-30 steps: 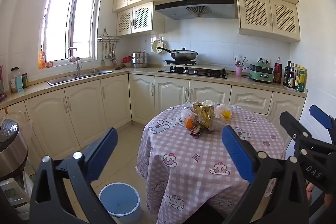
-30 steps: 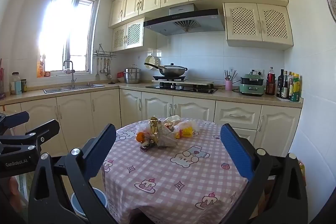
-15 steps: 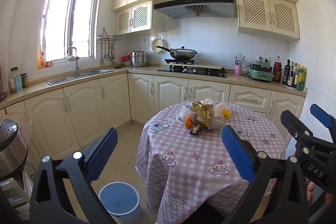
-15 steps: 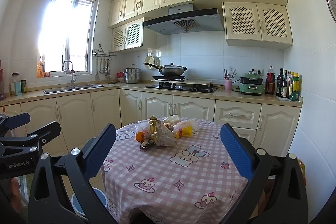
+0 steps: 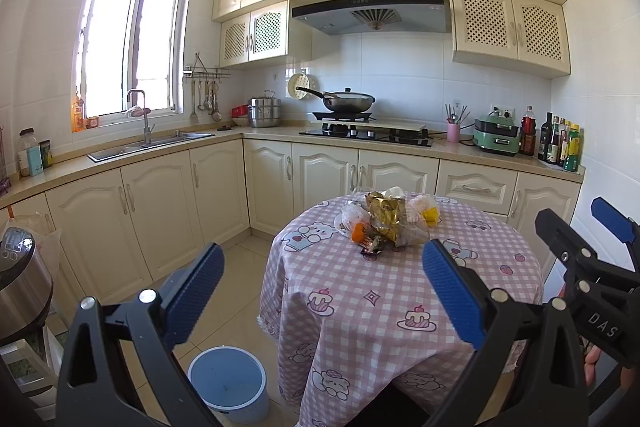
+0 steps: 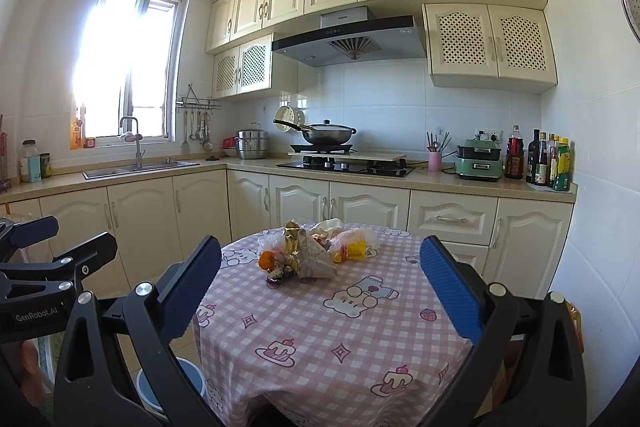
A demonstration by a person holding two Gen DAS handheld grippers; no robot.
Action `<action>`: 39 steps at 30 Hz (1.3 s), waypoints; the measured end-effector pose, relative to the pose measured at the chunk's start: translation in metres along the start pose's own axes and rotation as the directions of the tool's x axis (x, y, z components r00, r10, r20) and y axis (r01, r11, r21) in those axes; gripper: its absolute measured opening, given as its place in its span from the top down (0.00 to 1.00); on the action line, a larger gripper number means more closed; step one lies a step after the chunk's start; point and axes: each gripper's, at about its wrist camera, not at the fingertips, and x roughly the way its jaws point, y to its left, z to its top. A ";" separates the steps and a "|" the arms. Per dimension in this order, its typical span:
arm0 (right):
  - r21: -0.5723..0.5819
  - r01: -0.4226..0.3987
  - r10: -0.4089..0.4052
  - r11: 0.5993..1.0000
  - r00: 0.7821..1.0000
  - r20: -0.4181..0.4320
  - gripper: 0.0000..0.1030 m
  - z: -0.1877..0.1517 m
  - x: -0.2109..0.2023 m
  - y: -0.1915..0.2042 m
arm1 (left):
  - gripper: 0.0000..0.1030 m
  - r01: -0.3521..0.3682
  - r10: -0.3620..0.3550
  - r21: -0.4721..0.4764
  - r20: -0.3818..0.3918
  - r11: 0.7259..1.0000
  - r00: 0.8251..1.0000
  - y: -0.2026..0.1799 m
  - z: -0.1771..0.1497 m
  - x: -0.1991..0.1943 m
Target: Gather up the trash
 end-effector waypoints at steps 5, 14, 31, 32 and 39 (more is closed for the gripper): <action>0.001 0.000 0.000 1.000 1.000 0.001 0.07 -0.001 -0.001 -0.001 | 0.06 0.000 0.000 0.002 -0.001 1.000 1.000 -0.001 0.001 0.000; 0.001 -0.003 0.003 1.000 1.000 0.000 0.07 -0.002 -0.001 -0.001 | 0.06 -0.001 0.001 0.002 -0.002 1.000 1.000 -0.002 0.000 0.000; -0.003 -0.016 0.016 1.000 1.000 -0.004 0.07 -0.001 0.002 0.002 | 0.06 -0.003 0.003 0.000 -0.004 1.000 1.000 -0.001 0.001 0.000; -0.003 -0.016 0.016 1.000 1.000 -0.006 0.07 -0.002 0.003 0.002 | 0.06 -0.003 0.003 0.000 -0.004 1.000 1.000 -0.001 0.001 0.000; -0.005 -0.017 0.017 1.000 1.000 -0.010 0.07 -0.001 0.004 0.003 | 0.06 -0.003 0.003 -0.003 -0.008 1.000 1.000 0.004 0.003 0.001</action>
